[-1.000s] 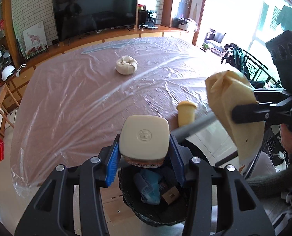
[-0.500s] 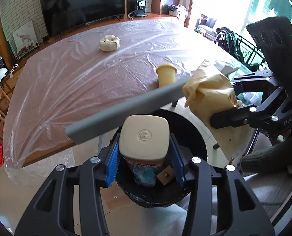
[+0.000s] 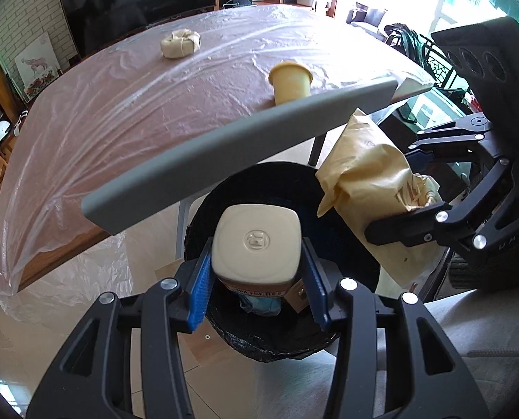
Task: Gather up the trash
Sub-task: 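Carry the jar with the left tool while the right tool carries the bag over the bin, then lower the jar into the bin with the left tool while the right tool lowers the bag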
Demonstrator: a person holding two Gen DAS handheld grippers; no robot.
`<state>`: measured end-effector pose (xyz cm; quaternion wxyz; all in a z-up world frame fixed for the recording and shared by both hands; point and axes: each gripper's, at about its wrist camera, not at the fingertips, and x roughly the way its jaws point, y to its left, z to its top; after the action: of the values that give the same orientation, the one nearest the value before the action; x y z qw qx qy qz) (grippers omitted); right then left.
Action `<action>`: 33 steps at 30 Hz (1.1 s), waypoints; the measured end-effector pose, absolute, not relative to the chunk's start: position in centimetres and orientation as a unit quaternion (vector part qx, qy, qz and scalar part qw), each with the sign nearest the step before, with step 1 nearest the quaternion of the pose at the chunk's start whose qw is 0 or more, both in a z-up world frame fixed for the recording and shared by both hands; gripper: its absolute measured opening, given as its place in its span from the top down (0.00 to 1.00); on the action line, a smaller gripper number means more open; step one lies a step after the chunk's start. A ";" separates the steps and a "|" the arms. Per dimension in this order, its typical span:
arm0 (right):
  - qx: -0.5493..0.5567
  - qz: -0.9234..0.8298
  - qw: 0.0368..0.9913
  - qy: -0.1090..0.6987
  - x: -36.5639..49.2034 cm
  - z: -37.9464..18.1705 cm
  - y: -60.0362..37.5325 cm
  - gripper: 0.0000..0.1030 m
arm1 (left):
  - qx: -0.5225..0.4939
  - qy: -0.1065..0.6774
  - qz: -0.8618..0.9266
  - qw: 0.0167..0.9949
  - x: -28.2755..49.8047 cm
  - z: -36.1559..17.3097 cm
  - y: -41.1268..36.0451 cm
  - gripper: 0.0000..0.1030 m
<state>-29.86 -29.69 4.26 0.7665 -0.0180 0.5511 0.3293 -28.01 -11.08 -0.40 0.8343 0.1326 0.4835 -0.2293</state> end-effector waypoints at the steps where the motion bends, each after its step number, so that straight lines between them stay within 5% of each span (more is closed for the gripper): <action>1: -0.020 0.329 0.766 0.552 -29.9 4.1 -29.6 0.42 | 0.133 0.486 -0.227 0.834 -28.0 -0.7 -11.1 0.54; 33: -0.072 0.295 0.755 0.581 -28.7 -1.0 -27.1 0.42 | 0.147 0.530 -0.191 0.813 -26.2 -5.6 -11.0 0.54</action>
<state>-28.67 -27.11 -1.03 0.7548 -0.0723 0.5815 0.2948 -26.16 -10.95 -5.63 0.8130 0.1466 0.5303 -0.1906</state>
